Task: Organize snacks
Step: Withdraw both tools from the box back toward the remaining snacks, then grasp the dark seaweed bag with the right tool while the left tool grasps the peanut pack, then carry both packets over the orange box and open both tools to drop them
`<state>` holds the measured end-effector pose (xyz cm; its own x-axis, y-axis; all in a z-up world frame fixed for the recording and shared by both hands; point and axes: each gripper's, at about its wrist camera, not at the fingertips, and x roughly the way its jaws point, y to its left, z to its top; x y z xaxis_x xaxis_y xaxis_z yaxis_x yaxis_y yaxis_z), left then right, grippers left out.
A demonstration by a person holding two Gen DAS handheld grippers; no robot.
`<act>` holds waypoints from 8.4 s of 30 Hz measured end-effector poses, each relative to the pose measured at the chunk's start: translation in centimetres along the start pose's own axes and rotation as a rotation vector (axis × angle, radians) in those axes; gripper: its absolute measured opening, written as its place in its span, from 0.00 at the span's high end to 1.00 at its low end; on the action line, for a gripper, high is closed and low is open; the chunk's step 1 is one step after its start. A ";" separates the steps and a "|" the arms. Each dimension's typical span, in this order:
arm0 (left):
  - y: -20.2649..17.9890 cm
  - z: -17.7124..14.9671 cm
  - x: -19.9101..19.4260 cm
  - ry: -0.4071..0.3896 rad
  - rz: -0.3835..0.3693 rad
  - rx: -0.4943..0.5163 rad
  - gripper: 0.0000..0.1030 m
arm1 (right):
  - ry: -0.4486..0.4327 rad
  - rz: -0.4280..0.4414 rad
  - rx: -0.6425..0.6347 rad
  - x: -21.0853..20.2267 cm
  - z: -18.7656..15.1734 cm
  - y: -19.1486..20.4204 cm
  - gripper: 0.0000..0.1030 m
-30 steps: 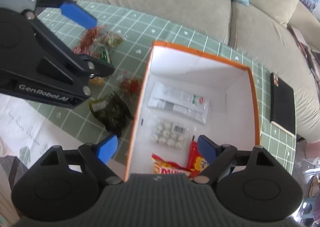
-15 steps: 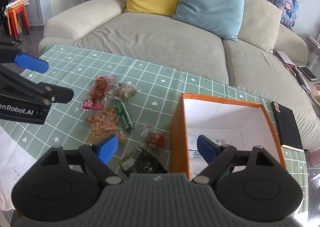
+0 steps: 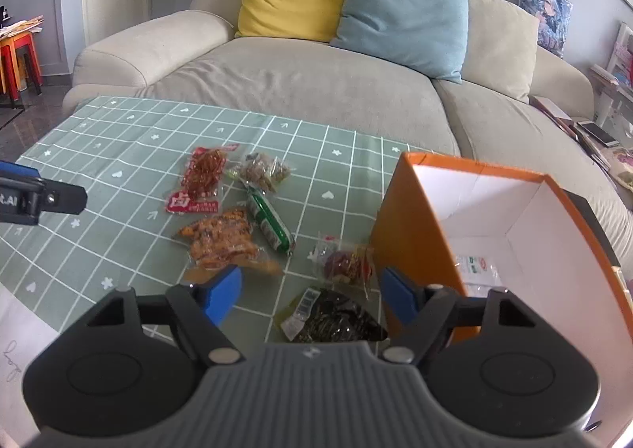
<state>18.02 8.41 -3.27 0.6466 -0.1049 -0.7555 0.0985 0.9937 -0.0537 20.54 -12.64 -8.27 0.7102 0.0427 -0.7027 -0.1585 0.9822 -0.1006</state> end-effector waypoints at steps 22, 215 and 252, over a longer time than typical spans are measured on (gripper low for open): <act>-5.9 -2.3 7.0 0.087 -0.215 -0.134 0.22 | 0.099 -0.034 0.050 5.6 -4.5 -0.5 0.27; -11.2 -2.1 -0.4 0.535 -0.169 0.567 0.19 | 0.357 0.287 -0.337 -3.8 -1.8 -3.1 0.58; -36.3 7.6 7.5 0.473 -0.266 0.949 0.19 | 0.503 0.078 -0.334 -1.3 1.2 -22.2 0.58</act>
<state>25.02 -28.73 -2.03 0.1821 -0.0845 -0.9796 0.8665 0.4847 0.1192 23.98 -34.28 -4.25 0.2892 -0.0594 -0.9554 -0.4618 0.8656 -0.1935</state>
